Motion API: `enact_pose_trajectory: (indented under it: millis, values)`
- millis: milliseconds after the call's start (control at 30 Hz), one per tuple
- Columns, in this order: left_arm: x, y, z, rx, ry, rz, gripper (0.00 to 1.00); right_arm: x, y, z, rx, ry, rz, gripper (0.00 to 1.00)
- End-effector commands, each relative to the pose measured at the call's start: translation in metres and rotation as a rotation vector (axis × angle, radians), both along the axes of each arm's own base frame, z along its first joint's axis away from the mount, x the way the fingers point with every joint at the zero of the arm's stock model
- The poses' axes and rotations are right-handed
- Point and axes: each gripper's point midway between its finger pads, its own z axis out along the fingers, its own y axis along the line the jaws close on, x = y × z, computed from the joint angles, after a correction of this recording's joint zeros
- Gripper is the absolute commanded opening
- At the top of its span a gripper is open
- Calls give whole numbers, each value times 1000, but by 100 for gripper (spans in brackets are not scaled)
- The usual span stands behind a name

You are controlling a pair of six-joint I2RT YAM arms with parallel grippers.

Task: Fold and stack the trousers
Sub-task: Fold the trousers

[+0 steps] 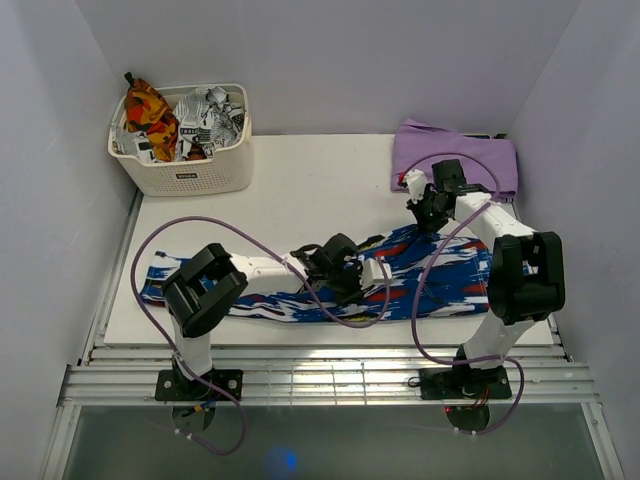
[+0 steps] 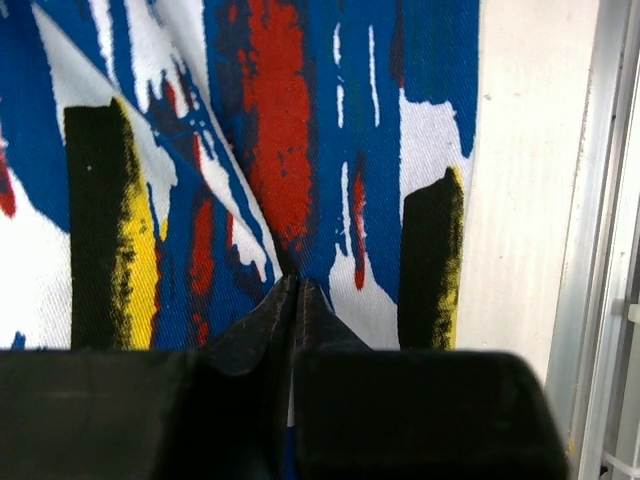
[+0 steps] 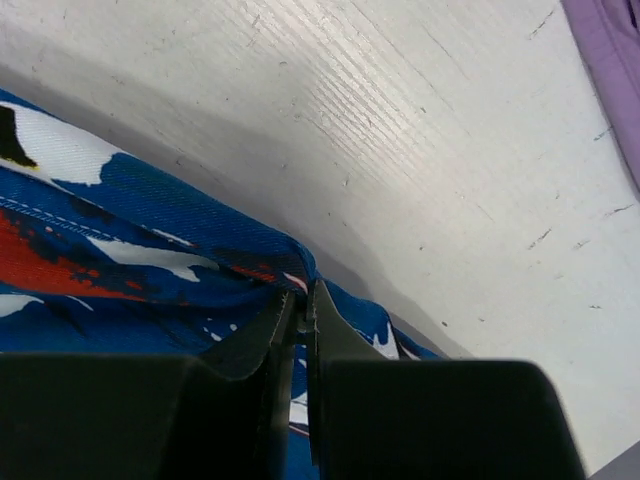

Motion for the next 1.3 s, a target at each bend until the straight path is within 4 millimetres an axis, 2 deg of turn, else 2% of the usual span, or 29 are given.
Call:
enact_pose_trajectory:
  millis: [0,33,67,133,167,200,233,267,300,400,433,500,533,567,600,667,733,767,800,833,867,900,967,1133,1200,1267]
  values:
    - [-15,77,-60,273,202,180,17,41,0,19,16,-124,-66,8]
    - [-9,75,-51,240,213,210,21,42,2,14,21,-101,-71,8]
    - [-5,64,-25,151,244,234,28,40,2,10,21,-85,-73,8]
    - [15,61,6,48,261,301,36,43,2,8,21,-90,-83,8]
    - [21,56,34,-30,270,329,42,44,3,9,26,-93,-87,8]
    - [35,55,52,-78,261,357,44,46,4,11,35,-96,-89,11]
    - [40,55,65,-106,252,369,47,45,7,12,49,-84,-86,17]
    - [43,56,74,-116,246,378,48,52,9,23,60,-104,-92,23]
    - [53,56,92,-145,218,393,51,53,10,29,66,-108,-94,38]
    - [62,66,99,-128,206,420,56,57,6,58,66,-153,-107,75]
    - [68,68,101,-122,199,431,56,56,4,72,74,-184,-105,79]
    - [79,79,92,-92,206,455,57,47,2,84,68,-182,-90,81]
    - [89,81,82,-63,196,467,57,40,2,93,72,-196,-75,81]
    - [94,81,80,-62,196,466,56,28,2,91,71,-164,-58,81]
    - [98,80,77,-64,202,453,56,20,2,90,69,-148,-41,76]
    - [107,63,81,-103,208,393,56,-6,1,77,62,-92,-5,70]
    - [115,48,89,-145,223,370,55,-39,-9,54,38,1,-14,59]
    - [124,32,99,-187,238,354,53,-49,-13,46,35,26,-24,54]
    - [126,22,103,-203,239,341,52,-58,-19,40,28,49,-37,44]
    - [132,12,108,-229,227,332,50,-73,-30,30,25,77,-75,40]
    - [139,-1,113,-253,233,329,48,-79,-36,25,23,91,-96,35]
    - [137,-12,116,-267,240,313,48,-85,-41,21,26,106,-118,27]
    - [141,-30,120,-306,250,302,47,-98,-62,8,18,145,-192,25]
    - [150,-81,111,-365,322,294,47,-108,-102,-12,20,220,-350,15]
    - [150,-97,111,-390,348,290,47,-112,-111,-17,15,251,-373,14]
    - [154,-112,101,-405,357,291,48,-116,-117,-22,7,272,-384,14]
